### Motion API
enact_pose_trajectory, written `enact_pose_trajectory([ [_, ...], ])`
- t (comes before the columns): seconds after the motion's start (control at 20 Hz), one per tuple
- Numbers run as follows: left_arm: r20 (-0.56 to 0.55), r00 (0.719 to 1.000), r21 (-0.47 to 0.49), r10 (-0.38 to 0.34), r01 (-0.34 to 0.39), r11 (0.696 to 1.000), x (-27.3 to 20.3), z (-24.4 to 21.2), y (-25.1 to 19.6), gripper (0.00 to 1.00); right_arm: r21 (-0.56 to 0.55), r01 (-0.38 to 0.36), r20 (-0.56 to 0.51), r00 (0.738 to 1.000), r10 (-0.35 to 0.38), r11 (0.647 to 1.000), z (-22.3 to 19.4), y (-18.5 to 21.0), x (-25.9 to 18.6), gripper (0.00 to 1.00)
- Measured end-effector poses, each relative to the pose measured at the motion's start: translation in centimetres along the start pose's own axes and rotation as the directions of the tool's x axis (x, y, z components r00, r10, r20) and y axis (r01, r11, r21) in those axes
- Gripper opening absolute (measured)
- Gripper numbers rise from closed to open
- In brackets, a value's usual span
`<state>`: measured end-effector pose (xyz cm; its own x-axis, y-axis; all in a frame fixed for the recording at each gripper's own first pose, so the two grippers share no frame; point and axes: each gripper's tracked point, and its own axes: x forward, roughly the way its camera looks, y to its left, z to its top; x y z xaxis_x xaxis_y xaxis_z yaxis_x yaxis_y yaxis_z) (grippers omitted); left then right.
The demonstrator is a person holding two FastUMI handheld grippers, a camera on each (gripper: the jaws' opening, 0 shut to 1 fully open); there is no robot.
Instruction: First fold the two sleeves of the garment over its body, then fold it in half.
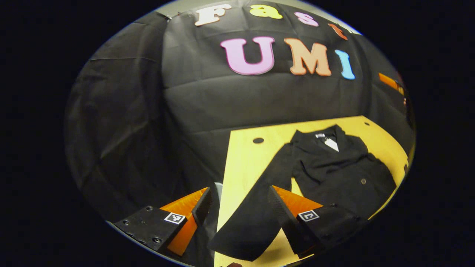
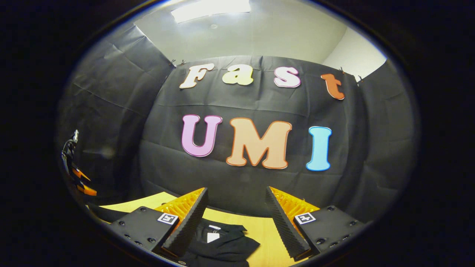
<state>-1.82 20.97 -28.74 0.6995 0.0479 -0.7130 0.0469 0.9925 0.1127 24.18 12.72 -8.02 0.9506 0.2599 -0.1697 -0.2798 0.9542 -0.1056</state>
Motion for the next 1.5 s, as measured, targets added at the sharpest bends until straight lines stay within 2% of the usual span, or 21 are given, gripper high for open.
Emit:
enact_pose_trajectory([
  [0.05, -0.054, 0.998, 0.020, -0.019, 0.020, 1.000, 0.5, -1.5, -0.1, 0.94, 0.005, 0.012, -0.008, 1.000, -0.012, 1.000, -0.1, -0.4, -0.3, 1.00],
  [0.2, -0.190, 0.980, 0.085, -0.063, 0.081, 0.993, 1.6, -6.2, -0.2, 0.95, 0.003, 0.051, -0.031, 0.998, -0.051, 0.999, -0.8, -2.0, -1.4, 0.99],
  [0.4, -0.348, 0.930, 0.150, -0.114, 0.175, 0.973, 2.6, -11.3, -1.4, 0.95, -0.009, 0.076, -0.075, 0.994, -0.076, 0.997, -2.1, -2.7, -2.5, 0.96],
  [0.45, -0.374, 0.920, 0.152, -0.119, 0.188, 0.970, 3.0, -12.2, -1.5, 0.96, -0.015, 0.083, -0.082, 0.993, -0.084, 0.996, -2.3, -2.8, -2.7, 1.00],
  [0.5, -0.394, 0.911, 0.148, -0.125, 0.197, 0.969, 3.2, -13.0, -1.7, 0.96, -0.020, 0.090, -0.089, 0.992, -0.091, 0.996, -2.5, -3.0, -2.8, 1.00],
  [0.65, -0.436, 0.885, 0.093, -0.165, 0.227, 0.969, 3.0, -14.4, -1.8, 0.96, -0.021, 0.106, -0.101, 0.989, -0.108, 0.994, -2.6, -3.2, -2.8, 0.98],
  [0.7, -0.419, 0.891, 0.089, -0.176, 0.233, 0.968, 2.9, -14.2, -1.7, 0.96, -0.018, 0.109, -0.105, 0.988, -0.110, 0.994, -2.6, -3.2, -2.7, 1.00],
  [0.75, -0.430, 0.885, 0.089, -0.180, 0.240, 0.967, 2.8, -14.6, -1.6, 0.92, -0.015, 0.107, -0.109, 0.988, -0.108, 0.994, -2.7, -3.0, -2.5, 1.00],
  [0.85, -0.426, 0.884, 0.078, -0.192, 0.247, 0.966, 2.8, -14.7, -1.9, 0.93, -0.018, 0.100, -0.114, 0.988, -0.102, 0.995, -2.9, -2.5, -2.3, 1.00],
  [0.9, -0.420, 0.885, 0.059, -0.201, 0.248, 0.967, 2.9, -14.5, -1.9, 0.92, -0.024, 0.097, -0.115, 0.988, -0.099, 0.995, -2.9, -2.3, -2.1, 0.98],
  [1.05, -0.417, 0.879, 0.005, -0.231, 0.256, 0.967, 3.2, -14.5, -2.1, 0.89, -0.028, 0.081, -0.123, 0.989, -0.084, 0.996, -3.2, -1.4, -1.7, 1.00],
  [1.3, -0.427, 0.869, 0.011, -0.250, 0.281, 0.960, 3.1, -14.9, -2.5, 0.86, -0.020, 0.066, -0.131, 0.989, -0.068, 0.998, -3.4, -0.5, -1.5, 1.00],
  [1.4, -0.430, 0.864, 0.014, -0.264, 0.298, 0.954, 3.1, -14.8, -3.1, 0.81, -0.030, 0.067, -0.133, 0.989, -0.070, 0.997, -3.5, -0.3, -1.6, 1.00],
  [1.5, -0.433, 0.860, 0.013, -0.271, 0.306, 0.952, 3.2, -14.7, -3.6, 0.69, -0.036, 0.065, -0.138, 0.988, -0.069, 0.997, -3.6, -0.1, -1.7, 1.00],
])
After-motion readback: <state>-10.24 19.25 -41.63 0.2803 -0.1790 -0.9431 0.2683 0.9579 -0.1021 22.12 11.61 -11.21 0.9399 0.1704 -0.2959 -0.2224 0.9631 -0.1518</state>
